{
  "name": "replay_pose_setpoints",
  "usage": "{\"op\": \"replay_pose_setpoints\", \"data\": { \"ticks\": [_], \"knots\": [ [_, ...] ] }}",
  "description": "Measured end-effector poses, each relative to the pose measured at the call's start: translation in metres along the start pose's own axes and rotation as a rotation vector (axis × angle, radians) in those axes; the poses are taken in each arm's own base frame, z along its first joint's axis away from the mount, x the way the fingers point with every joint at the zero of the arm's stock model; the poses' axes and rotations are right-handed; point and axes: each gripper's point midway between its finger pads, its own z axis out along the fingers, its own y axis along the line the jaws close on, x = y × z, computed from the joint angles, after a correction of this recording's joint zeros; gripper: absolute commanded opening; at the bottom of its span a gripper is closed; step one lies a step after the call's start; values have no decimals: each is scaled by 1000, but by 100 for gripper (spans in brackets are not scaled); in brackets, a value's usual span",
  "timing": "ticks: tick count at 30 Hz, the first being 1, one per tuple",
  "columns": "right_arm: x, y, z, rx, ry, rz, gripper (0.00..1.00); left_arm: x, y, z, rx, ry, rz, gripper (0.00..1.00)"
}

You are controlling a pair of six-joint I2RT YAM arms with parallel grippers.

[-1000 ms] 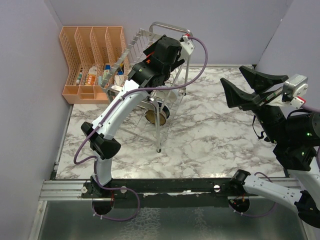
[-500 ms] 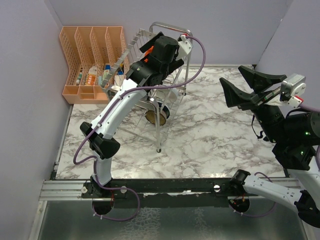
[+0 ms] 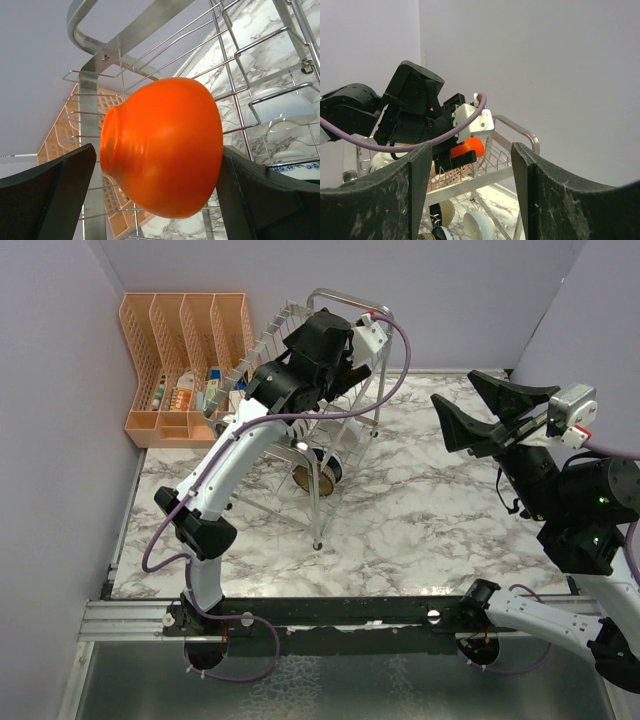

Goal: Load the bowls into the dish rack
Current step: Turn the bowl upside down on the dish rack.

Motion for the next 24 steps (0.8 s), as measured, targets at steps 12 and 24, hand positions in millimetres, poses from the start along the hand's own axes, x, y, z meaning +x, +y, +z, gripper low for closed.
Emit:
{"op": "replay_pose_setpoints", "data": {
  "ticks": [12,24],
  "knots": [
    [6,2,5,-2,11,-1,63,-8,-5,-14,55,-61,-30,99],
    [4,2,4,-2,7,0,63,-26,-12,-31,142,-147,-52,99]
  ]
}}
